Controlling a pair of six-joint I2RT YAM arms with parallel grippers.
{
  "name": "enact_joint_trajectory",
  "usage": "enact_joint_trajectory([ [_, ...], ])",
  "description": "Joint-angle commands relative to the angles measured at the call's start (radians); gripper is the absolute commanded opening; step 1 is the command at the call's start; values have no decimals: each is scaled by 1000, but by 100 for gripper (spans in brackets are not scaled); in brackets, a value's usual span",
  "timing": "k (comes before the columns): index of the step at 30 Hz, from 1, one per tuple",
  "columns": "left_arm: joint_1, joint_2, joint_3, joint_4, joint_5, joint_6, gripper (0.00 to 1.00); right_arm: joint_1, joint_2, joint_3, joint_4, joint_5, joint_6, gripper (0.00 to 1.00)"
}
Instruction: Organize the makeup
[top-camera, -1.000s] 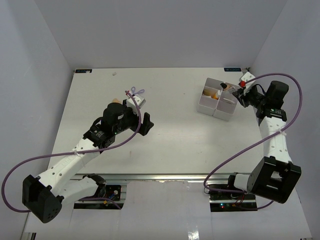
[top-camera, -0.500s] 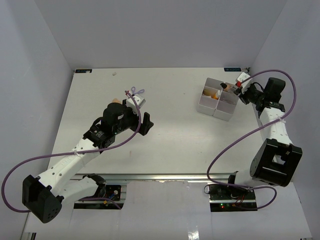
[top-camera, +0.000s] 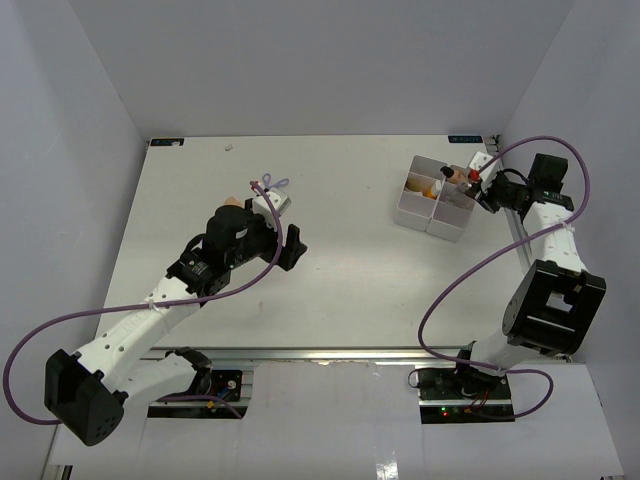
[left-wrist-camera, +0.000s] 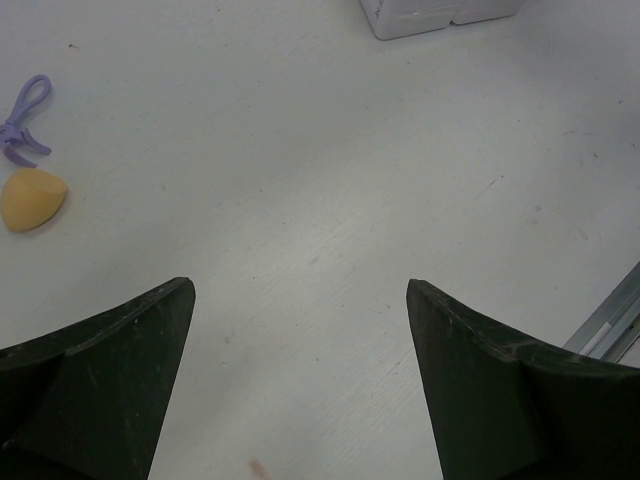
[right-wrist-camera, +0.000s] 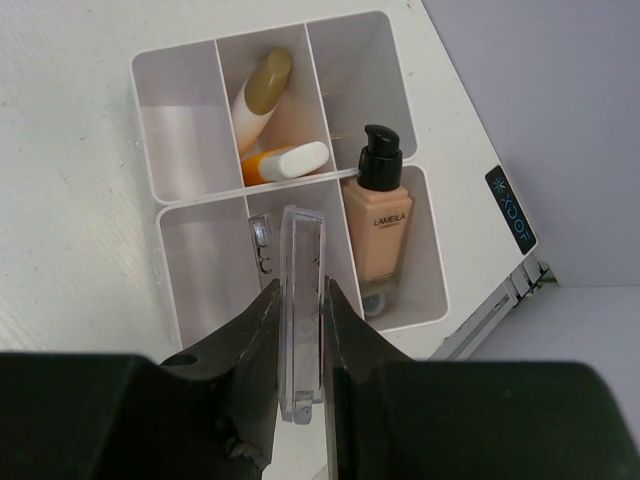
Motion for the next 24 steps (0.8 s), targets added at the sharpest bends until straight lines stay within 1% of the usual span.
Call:
enact_joint_trajectory([
  [1,8,-1,-6,20,1,1,98,-10,-17,30,-58,-59,-68,8],
  [4,7,-1,-6,20,1,1,98,-10,-1,42,-73,-50,-72,8],
  [9,8,0,-8,20,0,0,98,-10,62,86,-92,-23,-75,14],
  [15,8,9,-9,20,-2,1,98,-10,106,122,-96,-7,-65,30],
  [19,8,13,-9,20,-3,1,98,-10,125,146,-93,-2,-38,47],
  [22,9,16,-9,20,-4,1,98,-10,109,144,-90,-7,-16,54],
  [24,10,19,-9,20,-3,1,98,-10,93,143,-84,-12,13,56],
])
